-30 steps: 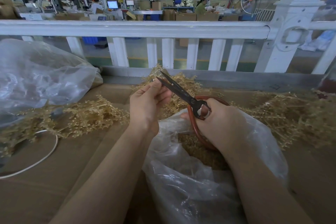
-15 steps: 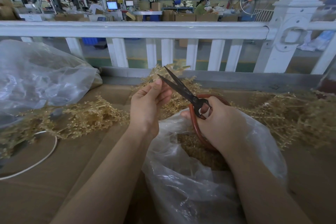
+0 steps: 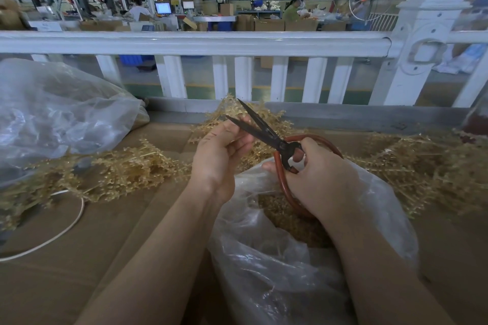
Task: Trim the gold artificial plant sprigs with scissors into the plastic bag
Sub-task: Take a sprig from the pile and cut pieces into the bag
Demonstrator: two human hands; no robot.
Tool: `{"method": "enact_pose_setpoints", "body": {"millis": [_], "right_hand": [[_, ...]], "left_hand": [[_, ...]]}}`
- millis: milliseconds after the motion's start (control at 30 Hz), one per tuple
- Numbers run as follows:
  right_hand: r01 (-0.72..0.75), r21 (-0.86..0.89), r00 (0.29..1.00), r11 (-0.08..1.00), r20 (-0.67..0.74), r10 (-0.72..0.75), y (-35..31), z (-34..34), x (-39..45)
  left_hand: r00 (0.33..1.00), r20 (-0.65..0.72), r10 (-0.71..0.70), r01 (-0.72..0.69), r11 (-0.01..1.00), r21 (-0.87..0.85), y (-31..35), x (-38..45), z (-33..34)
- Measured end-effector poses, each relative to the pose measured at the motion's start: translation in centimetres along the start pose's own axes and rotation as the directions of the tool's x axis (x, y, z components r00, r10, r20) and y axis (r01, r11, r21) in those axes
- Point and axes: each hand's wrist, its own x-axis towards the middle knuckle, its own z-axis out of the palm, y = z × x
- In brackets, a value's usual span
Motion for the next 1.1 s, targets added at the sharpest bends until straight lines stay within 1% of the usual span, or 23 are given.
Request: {"method": "enact_pose_setpoints", "body": {"millis": [133,300,533,600,767,967,1100], "right_hand": [[-0.007,0.001,1.000,1.000,0.021,0.007,0.12,0.11,0.07],[-0.007,-0.008,1.000,1.000,-0.001,0.007,0.08,0.23,0.11],[-0.013,0.018,1.000,1.000,0.014,0.013,0.36,0.56,0.16],[-0.016,0.012,1.000,1.000,0.019,0.016,0.39,0.56,0.19],[0.007,0.028,1.000,1.000,-0.021,-0.006,0.25,0.64,0.16],[0.025,0.005,1.000,1.000,-0.018,-0.025,0.36,0.71,0.20],[0.038,-0.017,0.998,0.999,-0.043,-0.039,0.34,0.70,0.13]], "left_hand": [[0.999,0.018,-0.039,0.040,0.999,-0.037,0.09,0.10,-0.12],[0.998,0.035,-0.048,0.051,0.996,-0.074,0.07,0.27,-0.19],[0.993,0.026,-0.115,0.117,0.985,-0.126,0.15,0.20,-0.18],[0.994,0.025,-0.110,0.113,0.986,-0.127,0.16,0.18,-0.13],[0.995,0.034,-0.097,0.100,0.985,-0.141,0.25,0.17,-0.10],[0.995,0.015,-0.095,0.096,0.983,-0.155,-0.08,0.07,-0.15],[0.997,0.019,-0.081,0.083,0.981,-0.175,0.03,0.10,-0.22]]}}
